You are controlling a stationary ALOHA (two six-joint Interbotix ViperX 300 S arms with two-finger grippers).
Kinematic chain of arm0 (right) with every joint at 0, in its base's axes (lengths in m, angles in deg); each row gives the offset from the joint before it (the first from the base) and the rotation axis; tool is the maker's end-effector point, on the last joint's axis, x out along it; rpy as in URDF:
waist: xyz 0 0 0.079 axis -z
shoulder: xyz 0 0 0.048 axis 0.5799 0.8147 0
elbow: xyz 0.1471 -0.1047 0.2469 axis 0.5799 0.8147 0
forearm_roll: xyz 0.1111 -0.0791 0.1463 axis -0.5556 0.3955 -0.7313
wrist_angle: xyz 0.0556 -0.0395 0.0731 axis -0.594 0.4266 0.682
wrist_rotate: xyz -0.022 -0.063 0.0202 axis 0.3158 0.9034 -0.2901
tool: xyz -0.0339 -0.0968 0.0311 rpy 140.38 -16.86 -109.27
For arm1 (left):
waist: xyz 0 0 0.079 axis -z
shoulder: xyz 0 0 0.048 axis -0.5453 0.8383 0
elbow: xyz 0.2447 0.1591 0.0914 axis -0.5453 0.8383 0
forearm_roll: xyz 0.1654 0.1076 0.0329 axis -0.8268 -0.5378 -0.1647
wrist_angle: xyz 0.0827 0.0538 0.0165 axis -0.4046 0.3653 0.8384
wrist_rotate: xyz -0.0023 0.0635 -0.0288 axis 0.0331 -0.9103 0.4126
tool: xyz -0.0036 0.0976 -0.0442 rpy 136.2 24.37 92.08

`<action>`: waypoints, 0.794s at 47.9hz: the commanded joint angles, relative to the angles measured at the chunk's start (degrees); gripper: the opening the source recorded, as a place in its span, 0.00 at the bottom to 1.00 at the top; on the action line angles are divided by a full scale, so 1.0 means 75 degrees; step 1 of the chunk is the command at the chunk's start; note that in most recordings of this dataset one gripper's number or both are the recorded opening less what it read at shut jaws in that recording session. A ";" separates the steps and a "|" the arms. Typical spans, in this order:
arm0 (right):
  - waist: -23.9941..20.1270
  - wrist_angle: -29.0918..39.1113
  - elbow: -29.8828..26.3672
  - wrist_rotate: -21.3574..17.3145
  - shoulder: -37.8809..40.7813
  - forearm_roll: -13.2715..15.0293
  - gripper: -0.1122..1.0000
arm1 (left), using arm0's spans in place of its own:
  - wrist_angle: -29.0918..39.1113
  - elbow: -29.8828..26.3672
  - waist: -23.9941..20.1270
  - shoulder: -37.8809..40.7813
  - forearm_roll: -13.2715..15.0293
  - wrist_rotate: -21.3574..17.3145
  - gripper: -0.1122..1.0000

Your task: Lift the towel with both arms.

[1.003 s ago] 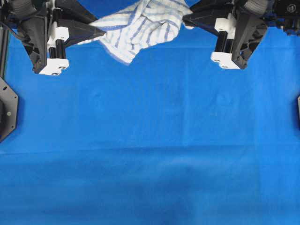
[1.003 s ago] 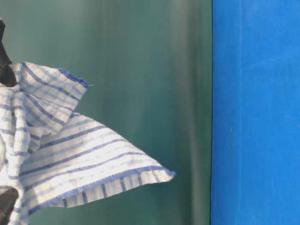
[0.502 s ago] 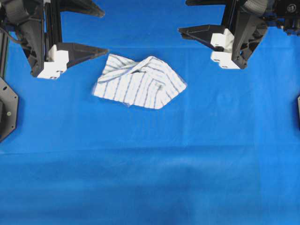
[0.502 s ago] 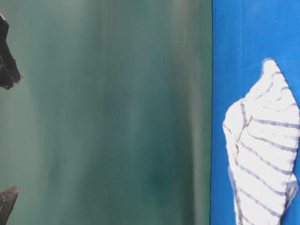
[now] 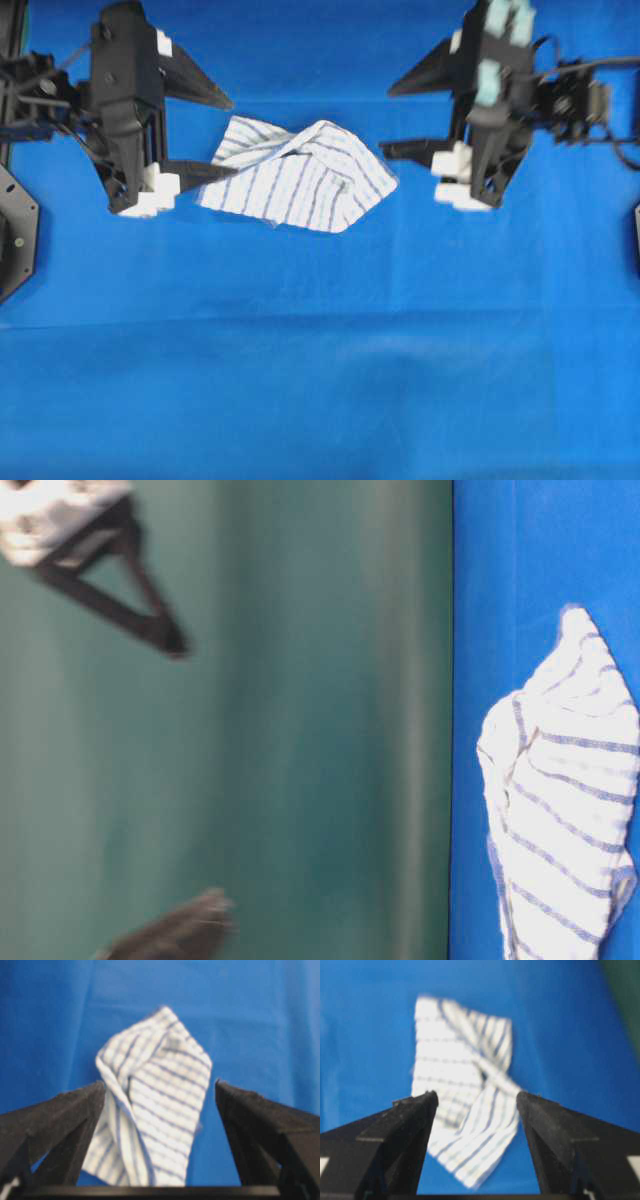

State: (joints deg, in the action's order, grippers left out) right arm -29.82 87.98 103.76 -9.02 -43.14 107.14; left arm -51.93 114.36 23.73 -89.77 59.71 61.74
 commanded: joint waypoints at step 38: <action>0.0281 -0.3176 0.0996 -0.0047 0.3469 -0.0023 0.69 | -0.3797 0.1359 0.0012 0.3773 0.0000 -0.0105 0.91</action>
State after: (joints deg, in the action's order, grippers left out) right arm -27.97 66.01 111.67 -9.37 -17.56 107.05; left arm -79.35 125.70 23.64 -62.17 59.71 60.86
